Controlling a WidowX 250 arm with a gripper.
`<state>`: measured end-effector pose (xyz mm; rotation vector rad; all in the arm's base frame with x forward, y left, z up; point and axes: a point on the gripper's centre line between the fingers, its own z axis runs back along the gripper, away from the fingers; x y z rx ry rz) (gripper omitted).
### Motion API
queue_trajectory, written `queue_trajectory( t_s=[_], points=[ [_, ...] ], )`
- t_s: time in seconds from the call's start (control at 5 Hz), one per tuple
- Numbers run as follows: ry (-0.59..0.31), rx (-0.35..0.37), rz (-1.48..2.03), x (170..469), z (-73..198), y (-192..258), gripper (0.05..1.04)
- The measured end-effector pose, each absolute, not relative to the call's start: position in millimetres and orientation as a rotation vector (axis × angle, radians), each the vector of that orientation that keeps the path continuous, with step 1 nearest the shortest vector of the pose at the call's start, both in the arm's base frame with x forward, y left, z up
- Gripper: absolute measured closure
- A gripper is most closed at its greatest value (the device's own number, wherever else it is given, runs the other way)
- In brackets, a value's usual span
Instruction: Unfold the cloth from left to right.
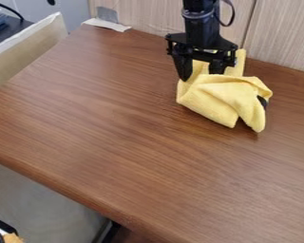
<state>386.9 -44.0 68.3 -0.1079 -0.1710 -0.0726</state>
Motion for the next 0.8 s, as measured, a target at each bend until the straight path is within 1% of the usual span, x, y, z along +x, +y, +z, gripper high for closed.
queue_trajectory(
  t_s=[0.2, 0.4, 0.6, 0.8],
  points=[
    [-0.150, -0.095, -0.092, 386.0, 64.8, -48.5, 0.685],
    [-0.150, -0.092, -0.093, 386.5, 64.9, -48.5, 0.899],
    [-0.148, -0.083, -0.091, 386.0, 65.3, -48.3, 1.005],
    [-0.156, -0.072, -0.072, 381.4, 64.2, -44.1, 1.023]
  ],
)
